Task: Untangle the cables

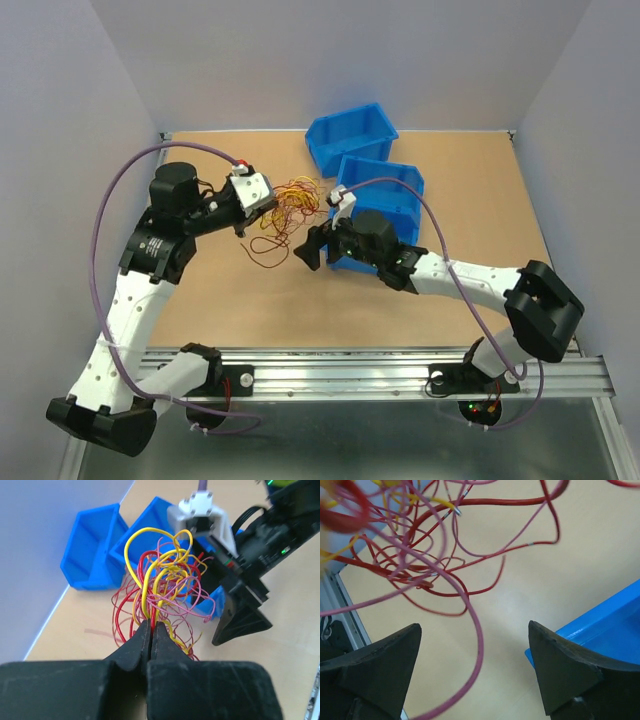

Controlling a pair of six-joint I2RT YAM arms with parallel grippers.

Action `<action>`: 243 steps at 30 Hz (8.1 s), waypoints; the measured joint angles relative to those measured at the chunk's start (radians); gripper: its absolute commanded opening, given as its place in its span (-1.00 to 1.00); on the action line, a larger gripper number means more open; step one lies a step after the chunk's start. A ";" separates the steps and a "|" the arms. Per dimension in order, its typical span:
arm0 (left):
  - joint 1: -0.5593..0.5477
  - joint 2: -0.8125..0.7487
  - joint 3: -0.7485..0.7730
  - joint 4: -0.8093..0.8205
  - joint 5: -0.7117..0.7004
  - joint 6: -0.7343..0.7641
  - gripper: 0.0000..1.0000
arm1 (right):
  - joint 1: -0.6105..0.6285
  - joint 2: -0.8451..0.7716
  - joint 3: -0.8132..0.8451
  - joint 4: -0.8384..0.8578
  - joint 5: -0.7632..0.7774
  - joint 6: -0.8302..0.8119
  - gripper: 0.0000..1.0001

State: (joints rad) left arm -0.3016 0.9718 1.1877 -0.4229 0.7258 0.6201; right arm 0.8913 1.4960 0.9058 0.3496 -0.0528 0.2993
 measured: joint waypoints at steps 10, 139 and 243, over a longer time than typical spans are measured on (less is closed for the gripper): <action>0.000 0.045 0.127 -0.213 0.101 0.002 -1.00 | 0.000 -0.072 -0.032 0.145 -0.074 -0.027 0.72; 0.386 0.017 0.245 -0.143 0.321 -0.184 -0.75 | 0.164 0.163 0.301 0.161 -0.012 -0.291 -0.99; 0.426 0.830 -0.065 0.494 -0.138 -0.437 0.06 | 0.164 -0.225 1.151 0.575 0.699 -0.848 -0.99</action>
State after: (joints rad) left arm 0.1242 1.8023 1.1229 0.0711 0.5877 0.1829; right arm 1.0550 1.2709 2.0571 0.9249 0.6464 -0.5484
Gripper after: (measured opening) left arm 0.474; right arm 0.024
